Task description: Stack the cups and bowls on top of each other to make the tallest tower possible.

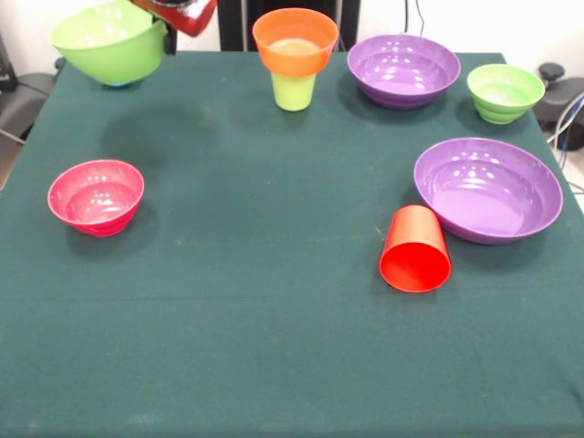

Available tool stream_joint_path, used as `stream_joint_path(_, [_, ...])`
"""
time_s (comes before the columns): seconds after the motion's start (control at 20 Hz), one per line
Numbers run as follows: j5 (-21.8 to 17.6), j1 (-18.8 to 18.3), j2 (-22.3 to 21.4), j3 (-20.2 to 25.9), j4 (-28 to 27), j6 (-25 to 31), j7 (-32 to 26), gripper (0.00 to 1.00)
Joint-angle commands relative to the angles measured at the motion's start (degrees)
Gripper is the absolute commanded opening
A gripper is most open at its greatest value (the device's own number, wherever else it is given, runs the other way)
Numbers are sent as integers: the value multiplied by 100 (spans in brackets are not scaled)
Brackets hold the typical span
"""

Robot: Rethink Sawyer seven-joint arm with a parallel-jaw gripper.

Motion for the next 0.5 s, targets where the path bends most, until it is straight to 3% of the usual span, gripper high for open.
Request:
stream_joint_path(0.05, [336,213,-348,-85,288,683,502,0])
stream_joint_path(0.5, [610,317,-841,-202,617,851,331,0])
